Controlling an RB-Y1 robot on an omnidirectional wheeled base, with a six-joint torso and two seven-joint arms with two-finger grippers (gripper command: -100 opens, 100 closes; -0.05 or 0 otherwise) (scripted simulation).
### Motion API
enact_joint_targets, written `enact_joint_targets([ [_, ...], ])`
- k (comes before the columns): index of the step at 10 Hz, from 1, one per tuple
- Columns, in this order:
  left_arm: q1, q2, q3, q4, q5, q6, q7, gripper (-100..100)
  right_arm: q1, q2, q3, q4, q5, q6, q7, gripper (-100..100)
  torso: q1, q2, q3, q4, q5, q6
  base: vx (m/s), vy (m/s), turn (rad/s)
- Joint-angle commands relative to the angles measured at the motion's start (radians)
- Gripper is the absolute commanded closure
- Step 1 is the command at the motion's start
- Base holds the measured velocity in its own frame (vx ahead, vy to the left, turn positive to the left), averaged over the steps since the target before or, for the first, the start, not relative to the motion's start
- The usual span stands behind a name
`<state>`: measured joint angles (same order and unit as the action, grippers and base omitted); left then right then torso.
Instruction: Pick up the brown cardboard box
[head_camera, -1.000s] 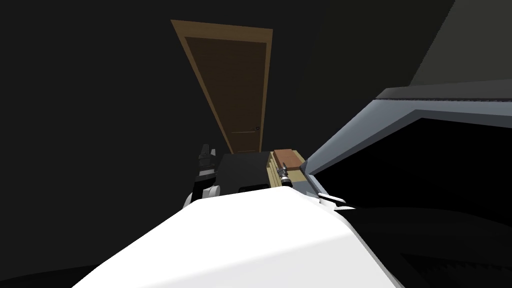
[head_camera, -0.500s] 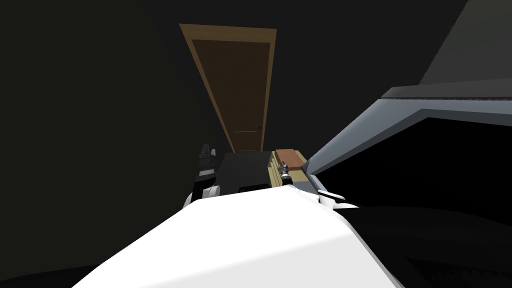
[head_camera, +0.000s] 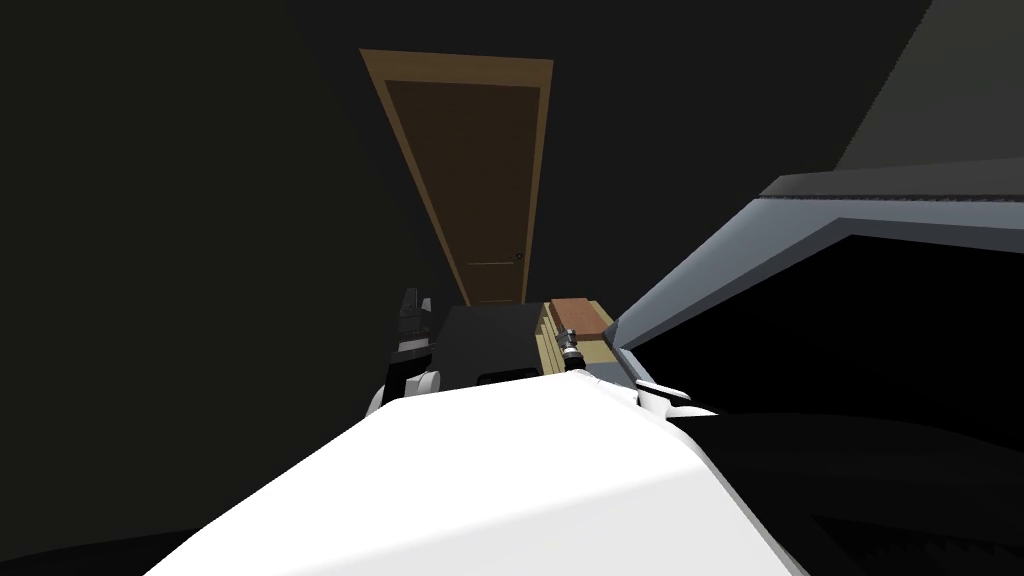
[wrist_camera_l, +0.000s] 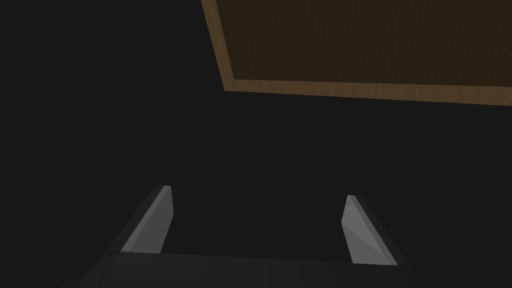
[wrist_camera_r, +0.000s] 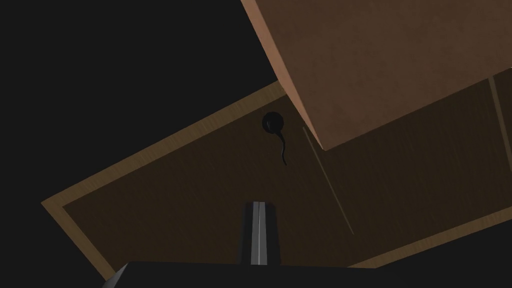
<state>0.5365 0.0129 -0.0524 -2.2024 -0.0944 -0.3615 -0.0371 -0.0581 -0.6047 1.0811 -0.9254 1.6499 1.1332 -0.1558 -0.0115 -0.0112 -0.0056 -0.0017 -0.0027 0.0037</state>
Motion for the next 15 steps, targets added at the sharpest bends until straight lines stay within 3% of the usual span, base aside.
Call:
enact_joint_targets([
  [1,0.000,0.000,0.000,0.000,0.000,0.000,0.000,0,0.026,0.028,0.019,0.021,0.014,0.027,-0.019,-100,0.000,0.000,0.000,0.000,0.000,0.000,0.006,-0.034,-0.068],
  [3,0.000,0.000,0.000,0.000,0.000,0.000,0.000,0,0.030,0.030,0.022,0.026,0.017,0.028,-0.024,-100,-0.004,0.000,0.000,0.000,-0.001,0.000,0.007,-0.044,-0.048],
  [4,0.000,0.000,0.000,0.000,0.000,0.000,0.000,0,0.031,0.032,0.023,0.028,0.018,0.031,-0.027,0,-0.002,0.000,0.000,0.000,-0.001,0.000,0.000,0.000,0.000],
  [5,0.000,0.000,0.000,0.000,0.000,0.000,0.000,0,0.002,0.019,0.006,0.039,0.003,0.009,-0.030,-100,-0.001,0.000,0.000,0.000,0.000,0.000,-0.034,0.025,0.115],
  [7,0.000,0.000,0.000,0.000,0.000,0.000,0.000,0,-0.021,0.009,-0.008,0.049,-0.009,-0.009,-0.033,-100,0.003,0.003,0.002,0.001,0.001,0.000,-0.056,0.046,0.093],
  [9,0.000,0.000,0.000,0.000,0.000,0.000,0.000,0,-0.014,0.004,-0.009,0.031,-0.010,-0.008,-0.023,-100,0.002,0.003,0.002,0.001,0.000,0.000,-0.025,0.018,0.001],
  [10,0.000,0.000,0.000,0.000,0.000,0.000,0.000,0,-0.015,0.004,-0.009,0.034,-0.010,-0.008,-0.025,100,0.001,0.001,0.001,0.000,0.000,0.000,0.000,0.000,0.000],
  [14,0.000,0.000,0.000,0.000,0.000,0.000,0.000,0,-0.015,0.004,-0.009,0.033,-0.010,-0.008,-0.025,100,0.000,0.000,0.000,0.000,0.000,0.000,0.000,0.000,0.000],
  [15,0.000,0.000,0.000,0.000,0.000,0.000,0.000,0,-0.015,0.004,-0.009,0.033,-0.010,-0.008,-0.025,0,0.000,0.000,0.000,0.000,0.000,0.000,0.000,0.000,0.000],
])
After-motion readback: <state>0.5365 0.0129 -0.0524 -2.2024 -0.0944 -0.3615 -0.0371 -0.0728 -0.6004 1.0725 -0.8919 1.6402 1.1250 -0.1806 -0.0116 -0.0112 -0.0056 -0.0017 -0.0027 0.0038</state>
